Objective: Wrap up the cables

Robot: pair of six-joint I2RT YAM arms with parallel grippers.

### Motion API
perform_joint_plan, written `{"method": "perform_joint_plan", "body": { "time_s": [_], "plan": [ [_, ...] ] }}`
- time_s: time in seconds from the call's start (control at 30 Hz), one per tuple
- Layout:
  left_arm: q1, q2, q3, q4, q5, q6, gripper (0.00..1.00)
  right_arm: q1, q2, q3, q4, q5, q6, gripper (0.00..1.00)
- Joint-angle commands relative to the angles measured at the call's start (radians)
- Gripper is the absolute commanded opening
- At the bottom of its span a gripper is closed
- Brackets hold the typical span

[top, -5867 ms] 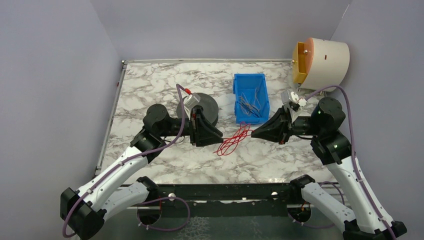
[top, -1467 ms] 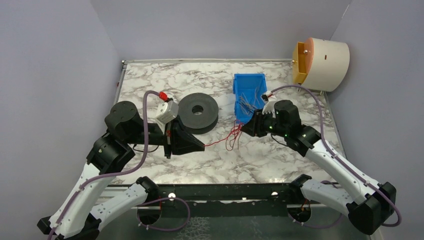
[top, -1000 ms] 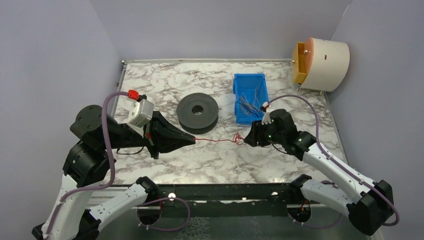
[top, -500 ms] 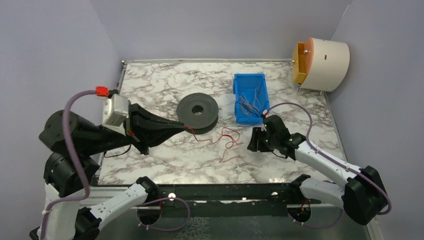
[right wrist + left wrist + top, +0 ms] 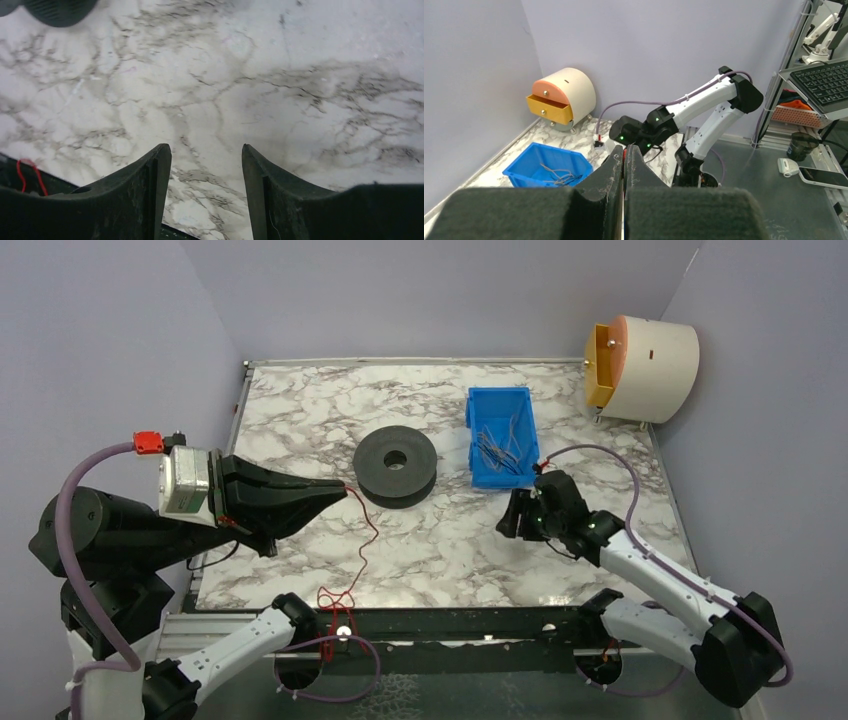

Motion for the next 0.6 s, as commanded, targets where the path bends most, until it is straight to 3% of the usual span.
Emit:
{"method": "perform_joint_plan", "body": {
  "time_s": [0.0, 0.33, 0.57],
  "plan": [
    [-0.003, 0.009, -0.013, -0.002, -0.024, 0.008, 0.00, 0.000, -0.059, 0.057, 0.100, -0.217, -0.128, 0.59],
    [-0.003, 0.025, -0.025, 0.007, -0.063, 0.002, 0.00, 0.002, -0.117, 0.072, 0.333, -0.734, -0.214, 0.59],
    [-0.003, 0.037, -0.076, 0.103, -0.096, -0.050, 0.00, 0.042, -0.112, 0.046, 0.461, -0.860, -0.206, 0.59]
  ]
}}
